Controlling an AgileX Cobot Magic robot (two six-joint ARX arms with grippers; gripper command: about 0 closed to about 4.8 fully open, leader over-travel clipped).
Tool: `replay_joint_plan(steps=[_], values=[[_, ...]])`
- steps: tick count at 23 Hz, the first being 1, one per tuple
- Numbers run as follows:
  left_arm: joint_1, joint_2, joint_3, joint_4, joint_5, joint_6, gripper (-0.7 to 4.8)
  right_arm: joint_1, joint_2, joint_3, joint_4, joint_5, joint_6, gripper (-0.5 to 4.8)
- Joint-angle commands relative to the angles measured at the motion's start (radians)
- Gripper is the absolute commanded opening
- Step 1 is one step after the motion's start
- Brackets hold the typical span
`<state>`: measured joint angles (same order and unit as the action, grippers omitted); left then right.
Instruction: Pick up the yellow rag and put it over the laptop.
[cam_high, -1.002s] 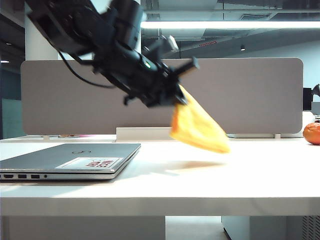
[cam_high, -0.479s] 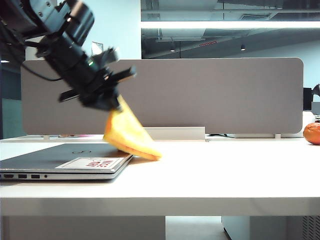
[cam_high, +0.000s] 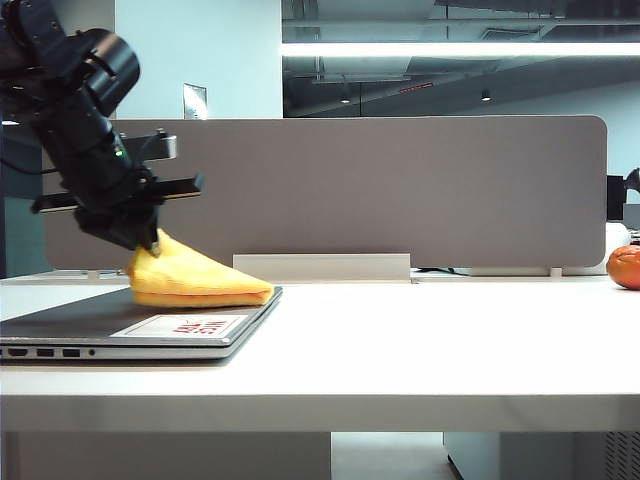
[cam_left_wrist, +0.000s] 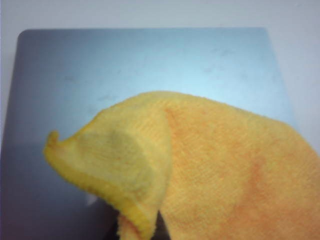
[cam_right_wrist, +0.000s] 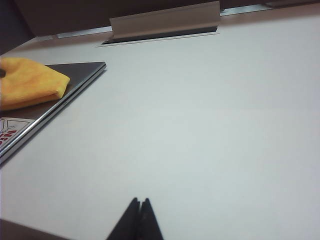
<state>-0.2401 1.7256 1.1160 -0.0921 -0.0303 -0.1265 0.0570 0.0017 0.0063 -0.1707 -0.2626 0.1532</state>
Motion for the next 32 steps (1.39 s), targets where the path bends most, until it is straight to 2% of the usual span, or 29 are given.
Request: replay_joint_plan(steps=[1,2,3,4,5,6,9,11,15,19,20,23,24,25,29,31,32], values=[[0.014,-0.002,0.004,-0.030,0.000,0.017,-0.03,0.000,-0.001,-0.004,0.017,-0.002,0.004,-0.01],[0.018,-0.002,0.004,-0.037,-0.005,0.029,0.06,0.000,-0.001,-0.004,0.017,-0.002,0.004,-0.01],[0.019,-0.003,0.004,-0.045,-0.018,0.044,0.45,0.000,-0.001,-0.004,0.017,-0.002,0.004,-0.01],[0.019,-0.003,0.004,-0.053,-0.033,0.053,0.95,0.000,-0.001,-0.004,0.017,-0.002,0.004,-0.01],[0.019,-0.003,0.004,-0.066,-0.062,0.065,1.74,-0.001,-0.001,-0.004,0.017,-0.002,0.003,-0.01],[0.019,-0.003,0.004,-0.077,-0.084,0.076,2.14,0.000,-0.001,-0.004,0.017,-0.002,0.004,-0.01],[0.019,-0.005,0.005,-0.120,-0.113,0.098,2.74,-0.001,-0.001,-0.004,0.017,-0.002,0.003,-0.01],[0.024,-0.024,0.005,-0.178,-0.115,0.119,3.49,0.000,-0.001,-0.004,0.017,-0.002,0.004,-0.01],[0.028,-0.058,0.005,-0.214,-0.128,0.122,3.66,0.000,-0.001,-0.004,0.017,-0.002,0.003,-0.01],[0.041,-0.130,0.005,-0.229,-0.127,0.150,4.69,-0.001,-0.001,-0.004,0.017,-0.002,0.004,-0.01],[0.047,-0.145,0.005,-0.229,-0.127,0.154,4.69,0.000,-0.001,-0.004,0.017,-0.002,0.004,-0.01],[0.049,-0.199,0.005,-0.254,-0.128,0.153,4.66,-0.001,-0.001,-0.004,0.017,-0.002,0.003,-0.01],[0.049,-0.224,0.005,-0.274,-0.135,0.153,4.47,0.000,-0.001,-0.004,0.017,-0.002,0.004,-0.01],[0.049,-0.249,0.005,-0.293,-0.135,0.153,3.94,0.000,-0.001,-0.004,0.017,-0.002,0.003,-0.01],[0.049,-0.375,0.005,-0.366,-0.135,0.153,0.47,0.000,-0.001,-0.004,0.017,-0.002,0.003,-0.01],[0.049,-0.438,0.003,-0.394,-0.134,0.144,-0.06,0.000,-0.001,-0.004,0.017,0.006,0.003,-0.01],[0.049,-0.481,-0.005,-0.396,-0.132,0.121,-0.06,0.000,0.000,-0.004,0.016,0.020,0.003,-0.01]])
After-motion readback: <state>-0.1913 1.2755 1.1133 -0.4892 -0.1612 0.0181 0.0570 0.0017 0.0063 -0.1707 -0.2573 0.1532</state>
